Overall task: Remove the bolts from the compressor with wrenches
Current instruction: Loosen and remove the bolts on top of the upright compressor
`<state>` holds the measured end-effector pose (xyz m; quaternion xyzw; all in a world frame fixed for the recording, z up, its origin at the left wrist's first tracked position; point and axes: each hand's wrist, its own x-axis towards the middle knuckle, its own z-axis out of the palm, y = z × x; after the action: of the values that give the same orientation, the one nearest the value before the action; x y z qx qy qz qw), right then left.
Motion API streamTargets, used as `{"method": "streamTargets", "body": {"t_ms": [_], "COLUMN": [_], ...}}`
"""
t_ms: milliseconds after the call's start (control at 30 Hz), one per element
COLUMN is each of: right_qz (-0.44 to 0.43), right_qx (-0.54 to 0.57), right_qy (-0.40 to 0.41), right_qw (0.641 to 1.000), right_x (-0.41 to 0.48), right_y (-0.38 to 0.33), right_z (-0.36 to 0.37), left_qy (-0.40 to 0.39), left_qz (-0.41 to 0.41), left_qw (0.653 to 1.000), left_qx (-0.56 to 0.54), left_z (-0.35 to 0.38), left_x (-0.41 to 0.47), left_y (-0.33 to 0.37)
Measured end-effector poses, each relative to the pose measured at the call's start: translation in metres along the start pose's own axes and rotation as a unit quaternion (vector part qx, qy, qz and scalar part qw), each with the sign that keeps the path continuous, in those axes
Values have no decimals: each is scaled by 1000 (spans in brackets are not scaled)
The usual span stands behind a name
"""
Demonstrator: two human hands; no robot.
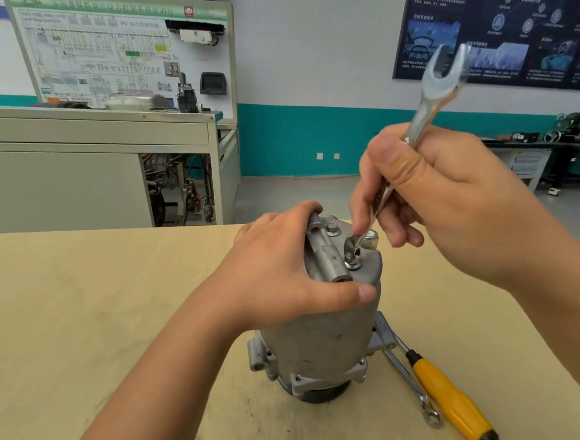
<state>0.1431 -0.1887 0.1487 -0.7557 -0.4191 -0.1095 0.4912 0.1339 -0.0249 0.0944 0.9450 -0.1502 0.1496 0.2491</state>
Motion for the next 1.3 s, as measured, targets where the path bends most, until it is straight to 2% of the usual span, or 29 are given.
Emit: {"method": "streamTargets", "body": {"t_ms": [167, 367, 467, 700, 1067, 1300], "right_qz": [17, 29, 47, 66, 63, 21], "right_qx": [-13, 41, 55, -19, -100, -128], "right_qy": [-12, 15, 0, -47, -74, -105], "right_qw": [1000, 999, 997, 997, 990, 986], "right_x": [1, 6, 10, 24, 34, 38], "right_y": [2, 0, -2, -3, -4, -12], "right_z": [-12, -15, -17, -17, -17, -11], "left_qy": [2, 7, 2, 4, 2, 3], "left_qz": [-7, -10, -10, -9, -14, -12], "left_qw": [1000, 1000, 1000, 1000, 1000, 1000], "left_qx": [21, 20, 22, 13, 13, 4], "left_z": [1, 2, 2, 2, 2, 0], "left_x": [0, 0, 0, 0, 0, -1], "left_y": [-2, -2, -2, -3, -2, -1]}}
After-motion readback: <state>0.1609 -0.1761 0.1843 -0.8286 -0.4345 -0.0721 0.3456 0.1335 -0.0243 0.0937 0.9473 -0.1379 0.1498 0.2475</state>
